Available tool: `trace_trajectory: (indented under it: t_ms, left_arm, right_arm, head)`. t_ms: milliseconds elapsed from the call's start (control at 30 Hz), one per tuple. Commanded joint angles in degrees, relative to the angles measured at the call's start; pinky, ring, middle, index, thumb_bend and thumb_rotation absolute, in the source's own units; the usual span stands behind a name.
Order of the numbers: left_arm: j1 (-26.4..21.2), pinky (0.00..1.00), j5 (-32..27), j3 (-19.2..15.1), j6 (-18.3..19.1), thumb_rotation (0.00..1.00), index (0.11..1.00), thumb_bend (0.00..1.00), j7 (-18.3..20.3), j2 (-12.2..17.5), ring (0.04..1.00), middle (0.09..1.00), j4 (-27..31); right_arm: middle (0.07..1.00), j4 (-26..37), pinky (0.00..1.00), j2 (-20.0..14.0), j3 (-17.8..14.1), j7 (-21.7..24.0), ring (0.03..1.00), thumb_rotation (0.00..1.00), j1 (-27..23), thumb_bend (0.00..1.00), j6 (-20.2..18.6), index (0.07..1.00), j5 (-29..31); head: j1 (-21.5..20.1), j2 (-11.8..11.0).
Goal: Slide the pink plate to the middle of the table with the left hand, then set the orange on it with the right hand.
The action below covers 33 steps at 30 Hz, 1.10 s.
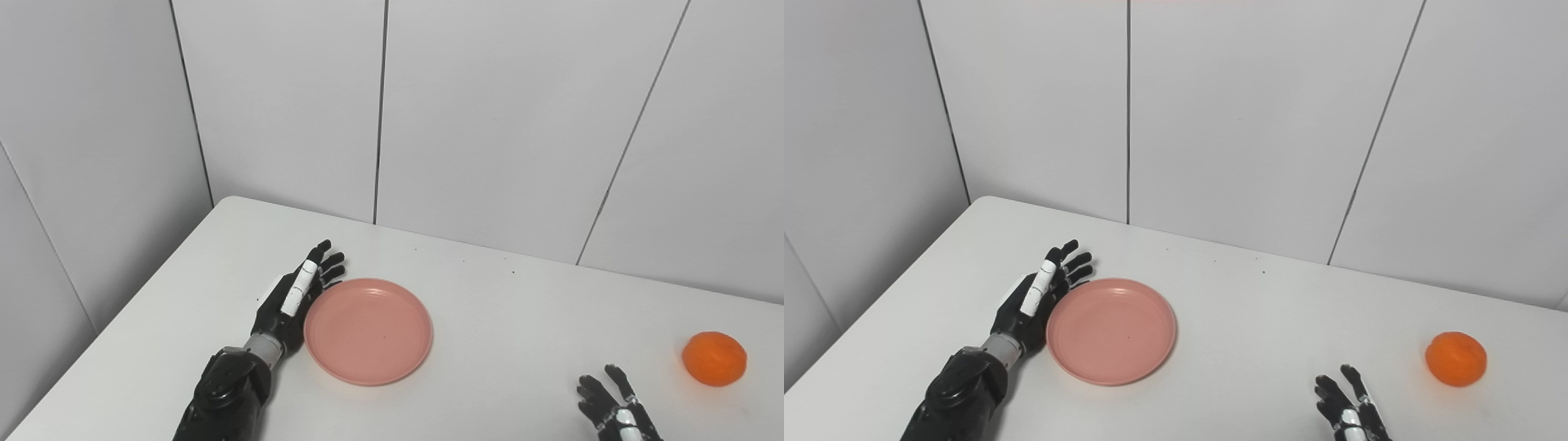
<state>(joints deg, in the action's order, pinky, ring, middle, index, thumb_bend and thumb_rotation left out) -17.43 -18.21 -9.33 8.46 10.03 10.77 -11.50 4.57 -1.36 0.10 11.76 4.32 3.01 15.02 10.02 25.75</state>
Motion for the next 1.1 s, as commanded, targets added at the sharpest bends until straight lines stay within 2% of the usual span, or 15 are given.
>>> trace_trajectory:
  t_ms: [0, 300, 567, 700, 933, 1000, 1067]
  left_arm:
    - [0.06, 0.90, 0.76, 0.70, 0.80, 0.79, 0.942, 0.84, -0.29, -0.62, 0.920, 0.914, 1.96]
    - [1.60, 0.90, 1.80, 2.58, 0.00, 0.81, 0.947, 0.80, -0.03, -1.81, 0.922, 0.902, 4.28]
    - [2.00, 0.89, 5.37, 5.18, -0.99, 0.73, 0.957, 0.76, -0.09, -2.13, 0.918, 0.906, 4.98]
    - [2.19, 0.92, 5.71, 6.31, -1.92, 0.73, 0.962, 0.78, 1.17, -1.99, 0.934, 0.918, 5.00]
    - [2.82, 0.91, 7.29, 8.09, -0.57, 0.76, 0.946, 0.82, 0.17, -3.22, 0.923, 0.909, 6.37]
    - [2.85, 0.91, 7.37, 8.46, -1.14, 0.76, 0.949, 0.82, 0.34, -3.74, 0.923, 0.912, 5.75]
    - [2.93, 0.91, 7.62, 8.67, -1.52, 0.75, 0.949, 0.77, 0.29, -4.42, 0.924, 0.908, 5.25]
  right_arm:
    - [0.818, -4.68, 0.91, 1.75, 1.34, 0.50, 0.868, 0.71, 4.27, 0.70, -0.60, 0.924, 0.67]
    - [0.822, -4.06, 0.90, 1.80, 1.77, 0.10, 0.868, 0.71, 4.42, 0.71, -1.12, 0.918, 0.09]
    - [0.810, -3.39, 0.89, 1.96, 1.97, -0.57, 0.856, 0.70, 4.56, 0.72, -2.03, 0.908, -0.13]
    - [0.806, -2.89, 0.89, 1.99, 2.29, -0.73, 0.851, 0.69, 4.81, 0.73, -1.86, 0.900, -0.48]
    - [0.799, -2.51, 0.88, 2.11, 2.66, -1.56, 0.846, 0.69, 4.96, 0.74, -2.39, 0.897, -1.09]
    - [0.797, -2.56, 0.87, 2.18, 2.76, -1.49, 0.842, 0.68, 5.03, 0.73, -2.17, 0.893, -1.03]
    - [0.806, -2.84, 0.87, 2.07, 2.90, -1.09, 0.845, 0.68, 5.02, 0.72, -1.64, 0.896, -0.91]
  head:
    - [-0.10, 0.11]
    - [-0.57, 0.44]
    - [-1.26, 0.88]
    - [-1.75, 1.18]
    - [-2.56, 1.51]
    - [-2.92, 1.60]
    - [-3.34, 1.73]
